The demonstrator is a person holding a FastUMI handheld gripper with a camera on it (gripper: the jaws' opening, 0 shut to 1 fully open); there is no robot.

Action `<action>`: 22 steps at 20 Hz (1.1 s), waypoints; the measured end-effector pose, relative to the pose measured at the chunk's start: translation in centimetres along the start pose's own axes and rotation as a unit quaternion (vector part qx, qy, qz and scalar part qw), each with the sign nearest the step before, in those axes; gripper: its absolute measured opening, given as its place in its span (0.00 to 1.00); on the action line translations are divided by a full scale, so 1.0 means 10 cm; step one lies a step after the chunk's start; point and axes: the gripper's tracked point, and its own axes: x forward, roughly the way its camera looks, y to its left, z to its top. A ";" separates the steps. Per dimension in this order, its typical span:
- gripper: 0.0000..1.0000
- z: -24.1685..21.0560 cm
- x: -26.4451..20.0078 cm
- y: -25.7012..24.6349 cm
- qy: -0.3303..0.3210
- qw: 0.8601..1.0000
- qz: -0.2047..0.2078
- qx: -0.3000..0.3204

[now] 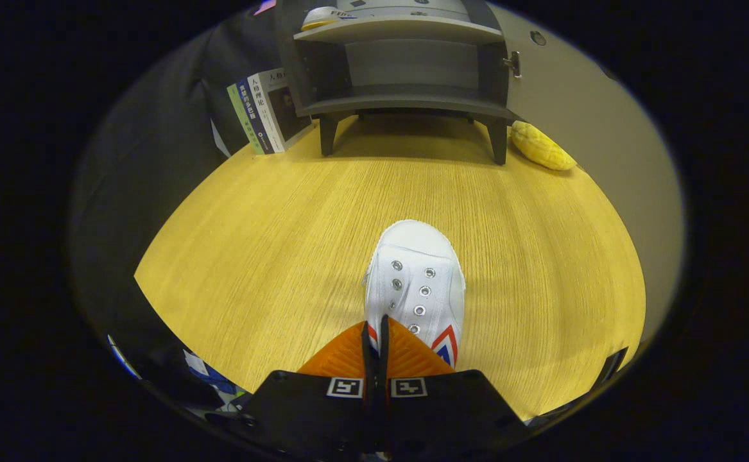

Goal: Open the shoe cabinet door, grab the shoes and put them into the shoe cabinet, then close the shoe cabinet door.

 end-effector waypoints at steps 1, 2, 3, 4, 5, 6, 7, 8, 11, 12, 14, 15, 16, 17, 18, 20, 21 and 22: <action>0.02 0.02 -0.06 -0.01 -0.006 1.000 0.004 0.005; 0.02 0.05 -0.11 -0.01 -0.012 1.000 0.007 0.008; 0.01 0.07 -0.16 0.00 -0.018 1.000 0.013 0.014; 0.02 0.09 -0.20 0.01 -0.024 0.999 0.018 0.018; 0.02 0.13 -0.23 0.01 -0.030 0.999 0.021 0.021; 0.02 0.22 -0.24 0.03 -0.038 0.999 0.024 0.028; 0.02 0.29 -0.24 0.07 -0.042 0.998 0.028 0.032; 0.02 0.37 -0.26 0.08 -0.050 0.997 0.032 0.039; 0.02 0.58 -0.37 0.12 -0.071 0.995 0.042 0.055; 0.01 0.68 -0.41 0.13 -0.079 0.994 0.044 0.058; 0.02 0.87 -0.49 0.15 -0.096 0.992 0.050 0.064; 0.01 0.97 -0.53 0.16 -0.104 0.991 0.052 0.065; 0.02 1.09 -0.58 0.17 -0.115 0.990 0.055 0.067; 0.02 1.20 -0.62 0.18 -0.125 0.988 0.057 0.069; 0.02 1.33 -0.67 0.20 -0.136 0.987 0.058 0.069; 0.02 1.57 -0.74 0.22 -0.158 0.983 0.060 0.066; 0.01 1.67 -0.77 0.23 -0.166 0.982 0.060 0.063; 0.01 1.78 -0.79 0.25 -0.175 0.981 0.060 0.060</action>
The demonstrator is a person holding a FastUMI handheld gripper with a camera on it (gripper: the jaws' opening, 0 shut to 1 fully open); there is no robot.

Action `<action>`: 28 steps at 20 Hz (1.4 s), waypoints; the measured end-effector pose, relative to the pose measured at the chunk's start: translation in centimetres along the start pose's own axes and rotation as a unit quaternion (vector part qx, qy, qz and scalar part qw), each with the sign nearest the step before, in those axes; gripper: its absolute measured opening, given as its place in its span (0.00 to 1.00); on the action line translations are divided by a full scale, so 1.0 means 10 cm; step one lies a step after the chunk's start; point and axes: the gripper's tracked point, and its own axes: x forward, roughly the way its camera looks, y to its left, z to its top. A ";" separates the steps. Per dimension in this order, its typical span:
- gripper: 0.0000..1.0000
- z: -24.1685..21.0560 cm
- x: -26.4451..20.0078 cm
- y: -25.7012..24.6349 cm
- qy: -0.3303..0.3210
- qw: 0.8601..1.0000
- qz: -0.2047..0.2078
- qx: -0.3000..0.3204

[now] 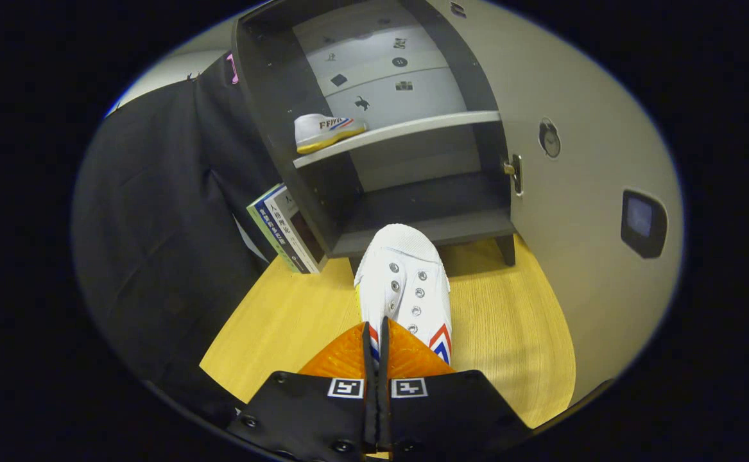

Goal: Open the shoe cabinet door, grab the shoes and put them into the shoe cabinet, then close the shoe cabinet door.

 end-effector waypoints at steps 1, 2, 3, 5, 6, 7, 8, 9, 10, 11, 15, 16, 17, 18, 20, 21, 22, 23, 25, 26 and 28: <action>0.01 0.10 0.03 0.03 -0.007 1.000 0.003 -0.003; 0.01 0.20 0.04 0.06 -0.015 1.000 0.005 -0.003; 0.01 0.30 0.07 0.10 -0.022 1.000 0.010 -0.004; 0.01 0.50 0.10 0.18 -0.036 0.999 0.018 -0.007; 0.01 0.61 0.10 0.22 -0.044 0.999 0.022 -0.010; 0.01 0.72 0.12 0.26 -0.053 0.998 0.027 -0.012; 0.01 0.85 0.14 0.29 -0.063 0.997 0.031 -0.014; 0.01 0.98 0.16 0.30 -0.074 0.997 0.033 -0.014; 0.01 1.12 0.18 0.31 -0.084 0.996 0.033 -0.016; 0.01 1.25 0.21 0.30 -0.094 0.995 0.031 -0.020; 0.01 1.80 0.31 0.29 -0.134 0.990 0.022 -0.034; 0.01 1.93 0.34 0.29 -0.141 0.989 0.020 -0.037; 0.01 2.05 0.38 0.29 -0.149 0.988 0.018 -0.039; 0.01 2.18 0.42 0.27 -0.156 0.987 0.015 -0.041; 0.01 2.41 0.50 0.25 -0.170 0.985 0.010 -0.038; 0.01 2.51 0.54 0.25 -0.176 0.984 0.009 -0.035; 0.01 2.62 0.59 0.24 -0.181 0.983 0.008 -0.034; 0.01 2.72 0.64 0.23 -0.185 0.982 0.007 -0.034; 0.01 2.90 0.75 0.21 -0.191 0.981 0.002 -0.038; 0.01 2.98 0.81 0.20 -0.193 0.980 0.000 -0.040; 0.01 3.11 0.94 0.16 -0.195 0.980 -0.007 -0.041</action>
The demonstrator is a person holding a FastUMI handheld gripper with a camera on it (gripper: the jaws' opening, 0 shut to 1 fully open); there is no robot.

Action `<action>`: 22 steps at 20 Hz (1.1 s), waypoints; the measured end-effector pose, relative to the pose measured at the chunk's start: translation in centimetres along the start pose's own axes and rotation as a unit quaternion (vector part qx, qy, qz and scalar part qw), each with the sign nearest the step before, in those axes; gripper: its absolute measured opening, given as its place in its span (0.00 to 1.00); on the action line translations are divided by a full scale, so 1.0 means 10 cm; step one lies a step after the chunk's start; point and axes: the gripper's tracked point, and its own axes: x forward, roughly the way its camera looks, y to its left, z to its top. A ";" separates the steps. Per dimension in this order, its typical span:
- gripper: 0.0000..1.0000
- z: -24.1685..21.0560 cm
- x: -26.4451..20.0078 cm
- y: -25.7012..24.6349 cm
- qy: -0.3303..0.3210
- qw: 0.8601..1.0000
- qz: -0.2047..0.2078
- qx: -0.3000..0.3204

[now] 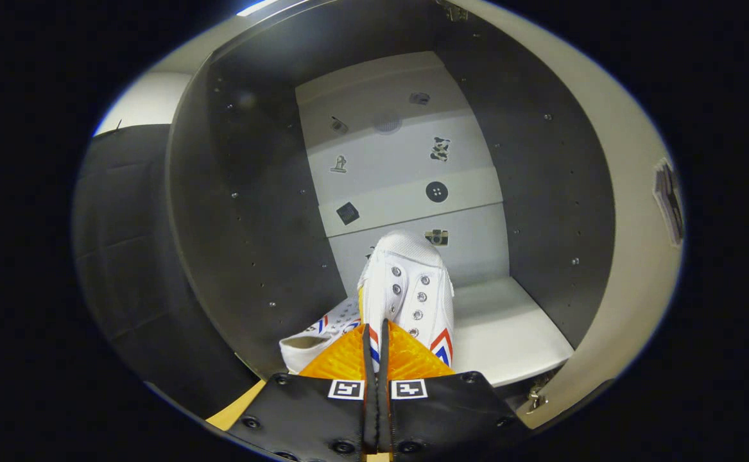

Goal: Open the shoe cabinet door, grab the shoes and put them into the shoe cabinet, then close the shoe cabinet door.

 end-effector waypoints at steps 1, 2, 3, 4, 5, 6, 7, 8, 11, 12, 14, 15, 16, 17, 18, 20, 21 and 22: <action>0.01 0.01 0.08 -0.02 0.001 1.000 -0.004 -0.001; 0.01 0.02 0.16 -0.06 0.003 1.000 -0.009 -0.001; 0.01 0.02 0.26 -0.09 0.007 1.000 -0.013 -0.002; 0.01 0.01 0.33 -0.12 0.009 1.000 -0.016 -0.002; 0.01 0.00 0.39 -0.13 0.013 1.000 -0.017 -0.001; 0.01 -0.02 0.44 -0.16 0.018 1.000 -0.020 0.000; 0.01 -0.04 0.49 -0.19 0.022 0.999 -0.023 0.002; 0.01 -0.06 0.55 -0.20 0.026 0.999 -0.024 0.005; 0.01 -0.15 0.70 -0.23 0.039 0.999 -0.027 0.005; 0.01 -0.19 0.74 -0.24 0.044 0.999 -0.029 0.004; 0.01 -0.25 0.80 -0.26 0.051 0.998 -0.034 0.003; 0.02 -0.26 0.81 -0.27 0.053 0.998 -0.038 0.001; 0.04 -0.26 0.82 -0.28 0.051 0.998 -0.042 -0.003; 0.07 -0.23 0.82 -0.22 0.043 0.999 -0.030 -0.003; 0.13 -0.16 0.81 -0.21 0.031 0.999 -0.032 -0.007; 0.26 0.00 0.73 -0.18 0.007 0.999 -0.038 -0.018; 0.41 0.04 0.64 -0.12 0.000 0.999 -0.033 -0.022; 0.55 0.07 0.57 -0.07 -0.001 0.999 -0.029 -0.026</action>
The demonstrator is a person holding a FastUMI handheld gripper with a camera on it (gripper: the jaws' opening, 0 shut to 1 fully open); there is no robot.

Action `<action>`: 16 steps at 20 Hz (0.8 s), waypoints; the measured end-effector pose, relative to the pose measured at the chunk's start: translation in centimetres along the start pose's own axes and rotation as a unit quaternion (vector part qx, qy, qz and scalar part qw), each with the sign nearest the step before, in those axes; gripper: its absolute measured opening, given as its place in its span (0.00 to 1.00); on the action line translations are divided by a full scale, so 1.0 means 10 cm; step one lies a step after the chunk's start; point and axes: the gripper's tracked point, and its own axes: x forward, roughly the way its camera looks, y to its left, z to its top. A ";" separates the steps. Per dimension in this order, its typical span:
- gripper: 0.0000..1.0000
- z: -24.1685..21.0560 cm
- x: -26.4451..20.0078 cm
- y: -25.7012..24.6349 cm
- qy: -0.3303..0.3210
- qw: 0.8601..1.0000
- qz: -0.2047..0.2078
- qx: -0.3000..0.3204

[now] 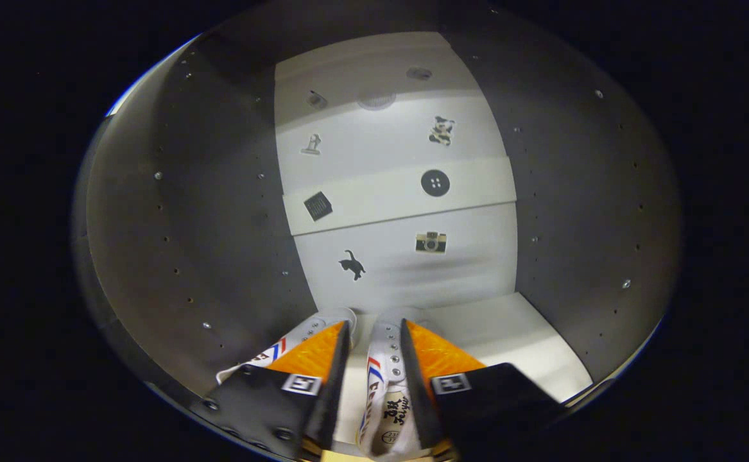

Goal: Open the shoe cabinet door, grab the shoes and put them into the shoe cabinet, then close the shoe cabinet door.

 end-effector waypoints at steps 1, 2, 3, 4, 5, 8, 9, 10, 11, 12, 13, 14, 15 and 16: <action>0.70 0.01 -0.09 0.02 0.001 1.000 -0.001 -0.006; 0.85 0.04 -0.19 0.06 -0.006 1.000 0.003 -0.011; 1.00 0.06 -0.32 0.12 -0.013 1.000 0.005 -0.018; 0.98 0.08 -0.48 0.17 -0.019 0.999 0.008 -0.029; 0.98 0.10 -0.65 0.23 -0.027 0.999 0.010 -0.040; 0.98 0.17 -1.18 0.46 -0.052 0.996 0.028 -0.062; 0.98 0.18 -1.35 0.53 -0.058 0.996 0.034 -0.066; 0.98 0.20 -1.52 0.59 -0.064 0.995 0.040 -0.067; 0.98 0.23 -1.69 0.64 -0.068 0.994 0.046 -0.068; 0.98 0.25 -1.86 0.68 -0.072 0.994 0.051 -0.069; 0.98 0.26 -2.01 0.70 -0.076 0.993 0.053 -0.069; 0.98 0.29 -2.17 0.72 -0.081 0.993 0.057 -0.072; 0.98 0.33 -2.33 0.73 -0.088 0.992 0.057 -0.075; 0.98 0.36 -2.49 0.72 -0.095 0.991 0.056 -0.078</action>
